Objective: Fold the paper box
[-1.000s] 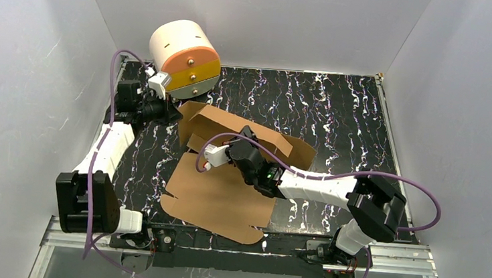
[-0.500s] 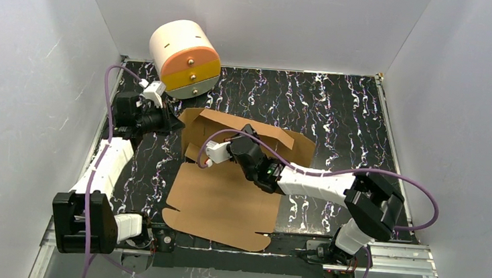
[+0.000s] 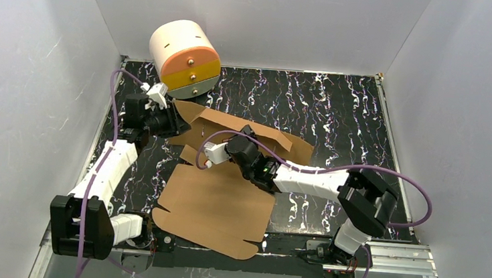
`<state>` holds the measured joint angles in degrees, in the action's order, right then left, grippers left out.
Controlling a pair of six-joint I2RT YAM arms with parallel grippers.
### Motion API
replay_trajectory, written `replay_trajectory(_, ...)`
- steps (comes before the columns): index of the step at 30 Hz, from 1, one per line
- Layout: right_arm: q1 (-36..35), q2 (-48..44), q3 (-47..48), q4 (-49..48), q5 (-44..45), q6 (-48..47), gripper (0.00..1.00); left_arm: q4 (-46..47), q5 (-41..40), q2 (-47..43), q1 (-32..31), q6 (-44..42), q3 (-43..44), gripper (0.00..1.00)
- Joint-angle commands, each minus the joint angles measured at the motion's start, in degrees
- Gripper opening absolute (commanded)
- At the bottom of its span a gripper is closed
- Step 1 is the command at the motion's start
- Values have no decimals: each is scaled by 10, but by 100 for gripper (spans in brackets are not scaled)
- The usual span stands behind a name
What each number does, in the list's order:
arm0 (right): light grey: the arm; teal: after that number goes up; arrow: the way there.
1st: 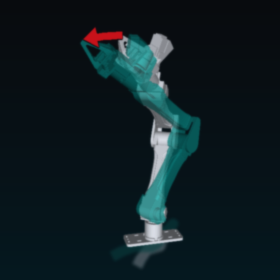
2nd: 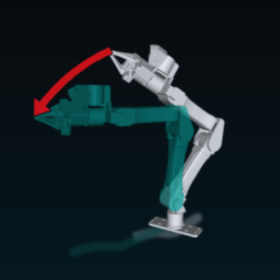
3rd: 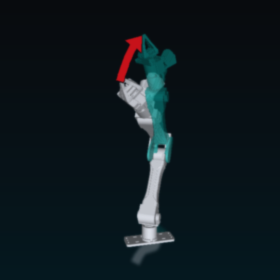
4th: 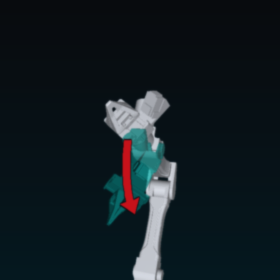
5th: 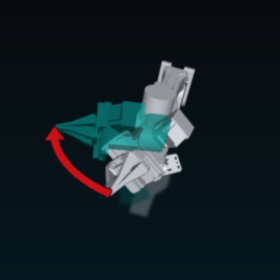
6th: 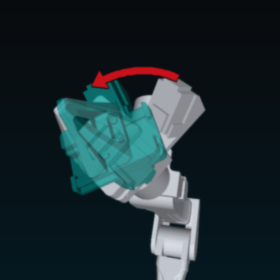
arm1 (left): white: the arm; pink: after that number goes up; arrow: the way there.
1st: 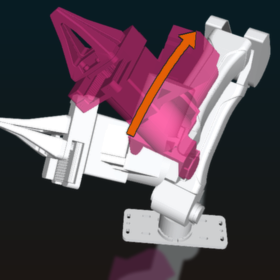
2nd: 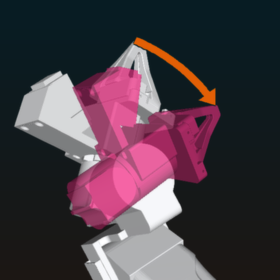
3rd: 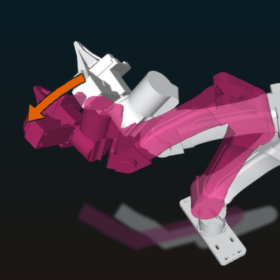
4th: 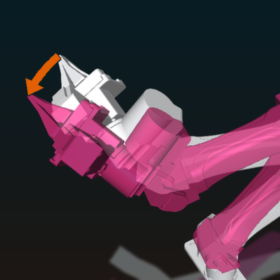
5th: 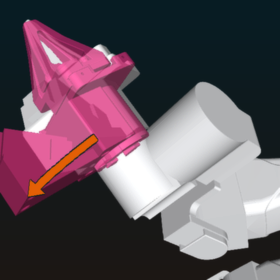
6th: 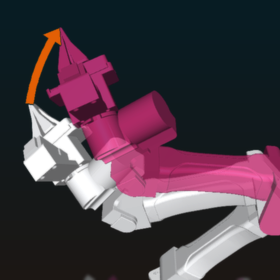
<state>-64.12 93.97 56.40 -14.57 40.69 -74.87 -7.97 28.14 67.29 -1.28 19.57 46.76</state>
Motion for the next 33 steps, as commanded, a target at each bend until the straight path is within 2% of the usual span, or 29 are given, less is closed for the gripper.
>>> replay_trajectory(1, -3, 8, 18, 9, -17, -46, 0, -27, -122, -29, -14, -35, 36, 38)
replay_trajectory(3, -2, 1, 14, 5, -15, -58, 0, -29, -170, -24, -12, -80, 47, 39)
replay_trajectory(5, 1, -3, 12, -1, -12, -71, 0, -23, -177, -9, -3, -110, 60, 40)
replay_trajectory(10, 11, -22, 15, 2, -19, -89, 0, 36, -99, 35, 48, -134, 64, 46)
replay_trajectory(15, 25, -27, 17, 3, -27, -99, 0, 158, 27, 72, 101, -119, 42, 52)
replay_trajectory(21, 42, -31, 22, -4, -31, -115, 0, 214, 96, 113, 112, -146, 49, 66)
replay_trajectory(25, 57, -30, 30, -30, -31, -144, 0, 249, 158, 148, 112, -138, 58, 68)
replay_trajectory(33, 81, -22, 58, -69, -45, -176, 0, 269, 178, 168, 116, -132, 81, 71)
